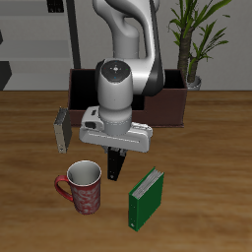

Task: Place the black book into the back desk caddy's right compartment

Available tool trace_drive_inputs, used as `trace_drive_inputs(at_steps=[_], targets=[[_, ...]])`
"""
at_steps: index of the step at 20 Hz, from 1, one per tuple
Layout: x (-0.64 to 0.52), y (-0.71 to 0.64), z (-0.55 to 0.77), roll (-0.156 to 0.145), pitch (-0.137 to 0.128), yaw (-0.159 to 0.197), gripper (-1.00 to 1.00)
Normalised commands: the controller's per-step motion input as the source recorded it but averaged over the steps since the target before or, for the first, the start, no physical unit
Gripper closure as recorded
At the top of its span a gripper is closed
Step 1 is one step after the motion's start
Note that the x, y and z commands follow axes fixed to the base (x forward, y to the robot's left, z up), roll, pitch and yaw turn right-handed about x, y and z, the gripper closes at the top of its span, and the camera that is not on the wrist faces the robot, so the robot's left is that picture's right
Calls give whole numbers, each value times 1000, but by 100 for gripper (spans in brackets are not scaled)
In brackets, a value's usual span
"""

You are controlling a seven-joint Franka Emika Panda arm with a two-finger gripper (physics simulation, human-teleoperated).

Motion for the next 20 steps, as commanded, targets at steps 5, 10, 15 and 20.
trace_drive_inputs(at_steps=[5, 10, 15, 20], targets=[[-119, 172, 194, 37, -18, 13, 100], [-335, 294, 718, 58, -83, 18, 100], [-368, 197, 776, 41, -80, 9, 100], [-513, 194, 959, 11, -64, 40, 100]])
